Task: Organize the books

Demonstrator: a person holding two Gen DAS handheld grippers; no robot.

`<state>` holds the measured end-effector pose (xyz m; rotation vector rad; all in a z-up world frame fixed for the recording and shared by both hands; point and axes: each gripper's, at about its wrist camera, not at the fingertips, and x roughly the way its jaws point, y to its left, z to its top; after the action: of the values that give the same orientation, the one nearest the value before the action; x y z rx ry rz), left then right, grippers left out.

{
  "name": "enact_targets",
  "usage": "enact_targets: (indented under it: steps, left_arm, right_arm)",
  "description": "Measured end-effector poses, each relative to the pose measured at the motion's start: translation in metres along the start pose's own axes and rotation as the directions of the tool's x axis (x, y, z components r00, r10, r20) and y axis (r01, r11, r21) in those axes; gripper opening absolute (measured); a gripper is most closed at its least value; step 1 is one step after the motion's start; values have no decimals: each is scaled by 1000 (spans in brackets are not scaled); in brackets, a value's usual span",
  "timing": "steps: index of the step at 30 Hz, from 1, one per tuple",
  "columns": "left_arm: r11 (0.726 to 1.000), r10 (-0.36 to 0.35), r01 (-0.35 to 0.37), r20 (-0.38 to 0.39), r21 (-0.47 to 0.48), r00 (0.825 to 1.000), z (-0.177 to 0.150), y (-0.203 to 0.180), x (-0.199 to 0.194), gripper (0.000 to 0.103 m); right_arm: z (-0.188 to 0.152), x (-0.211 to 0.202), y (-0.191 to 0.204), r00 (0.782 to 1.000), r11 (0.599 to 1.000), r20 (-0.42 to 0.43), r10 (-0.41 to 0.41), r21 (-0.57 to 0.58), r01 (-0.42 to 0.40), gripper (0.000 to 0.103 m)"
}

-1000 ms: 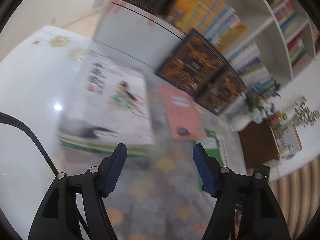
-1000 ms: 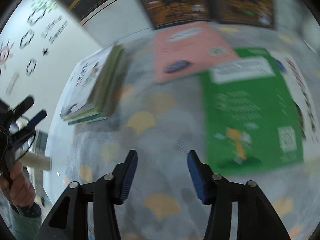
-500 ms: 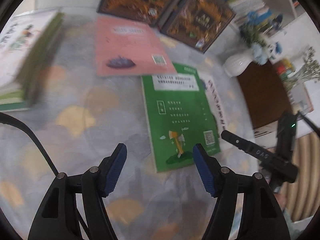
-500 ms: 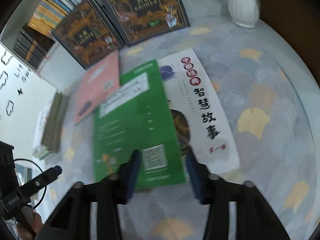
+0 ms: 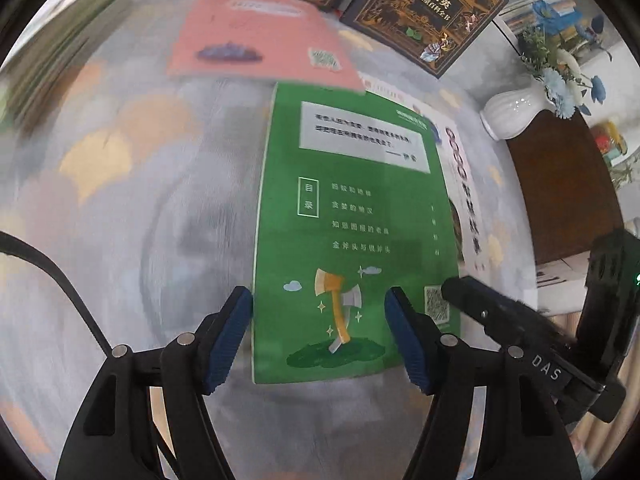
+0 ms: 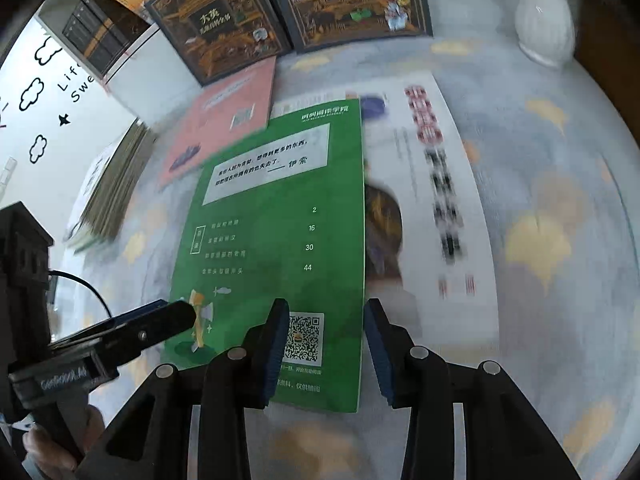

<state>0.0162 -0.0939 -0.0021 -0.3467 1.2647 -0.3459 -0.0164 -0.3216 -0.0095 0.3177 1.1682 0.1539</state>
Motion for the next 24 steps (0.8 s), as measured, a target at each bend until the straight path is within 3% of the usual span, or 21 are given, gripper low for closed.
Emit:
enact_targets:
  steps: [6,9,14,20,24]
  left_arm:
    - [999,3,1,-78,46,997,-63,-8,-13,66]
    - [998,14,-7,-97,66,995,-74,-10,-17,66]
    - [999,7,-4,-86,32,996,-69,-10,-14,66]
    - [999,-19,21,-85,32,996,-72,-11,-11,67]
    - [998,-34,38,-87,55,996,-72,-11,-12,69]
  right_arm:
    - [-70,-17,-17,990,998,-122,67,0,-67,39]
    - [-86,-24,-22,979,995,-175,102,14,-102,39]
    - [-76,-28,-37,995,998,-90,54,40,-50,39]
    - [-55,-18,-31,993,990,-45,112,91,-107,46]
    - [-50,-43,-30,983,976,0,185,121,-183,46]
